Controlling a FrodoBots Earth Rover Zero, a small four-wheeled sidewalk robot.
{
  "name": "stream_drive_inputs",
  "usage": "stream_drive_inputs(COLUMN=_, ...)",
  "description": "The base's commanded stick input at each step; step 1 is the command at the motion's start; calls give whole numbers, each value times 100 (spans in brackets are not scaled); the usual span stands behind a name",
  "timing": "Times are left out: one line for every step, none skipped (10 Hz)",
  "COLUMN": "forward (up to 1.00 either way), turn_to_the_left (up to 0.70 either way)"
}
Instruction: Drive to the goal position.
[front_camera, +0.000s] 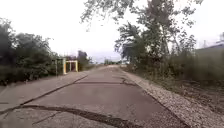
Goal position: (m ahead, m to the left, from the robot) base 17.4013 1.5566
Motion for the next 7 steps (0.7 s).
stream_drive_inputs(forward=100, turn_to_the_left=0)
stream_drive_inputs(forward=100, turn_to_the_left=0)
stream_drive_inputs(forward=100, turn_to_the_left=0)
stream_drive_inputs(forward=100, turn_to_the_left=0)
stream_drive_inputs(forward=100, turn_to_the_left=0)
stream_drive_inputs(forward=100, turn_to_the_left=0)
stream_drive_inputs(forward=100, turn_to_the_left=0)
